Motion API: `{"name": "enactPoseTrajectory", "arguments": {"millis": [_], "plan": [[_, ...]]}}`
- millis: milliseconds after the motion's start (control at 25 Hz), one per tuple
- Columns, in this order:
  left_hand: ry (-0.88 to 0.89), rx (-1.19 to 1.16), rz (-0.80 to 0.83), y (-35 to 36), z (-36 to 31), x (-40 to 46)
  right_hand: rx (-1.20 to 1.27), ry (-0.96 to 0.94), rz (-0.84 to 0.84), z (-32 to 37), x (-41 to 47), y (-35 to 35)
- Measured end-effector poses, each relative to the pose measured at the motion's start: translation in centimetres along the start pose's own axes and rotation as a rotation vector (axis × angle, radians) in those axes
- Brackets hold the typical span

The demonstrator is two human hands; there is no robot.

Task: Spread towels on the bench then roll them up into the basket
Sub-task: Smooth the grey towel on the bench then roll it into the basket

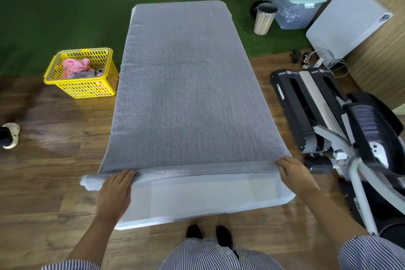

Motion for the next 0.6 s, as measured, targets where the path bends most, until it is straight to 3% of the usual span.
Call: {"name": "enactPoseTrajectory", "arguments": {"millis": [240, 600], "plan": [[0.025, -0.015, -0.109, 0.2, -0.3, -0.2, -0.041, -0.037, 0.065, 0.6, -0.2, 0.0], [0.149, 0.048, -0.076, -0.1, 0.8, -0.7, -0.203, -0.072, 0.107, -0.2, 0.3, 0.4]]}}
Point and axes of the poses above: each hand's wrist, its own x-axis towards the middle knuckle, its own y-axis out of the palm, z = x × y, the point moved 3 cm from there along x, towards the middle knuckle, and after that the axes turned 12 degrees about -z, right-handed, at the moved point
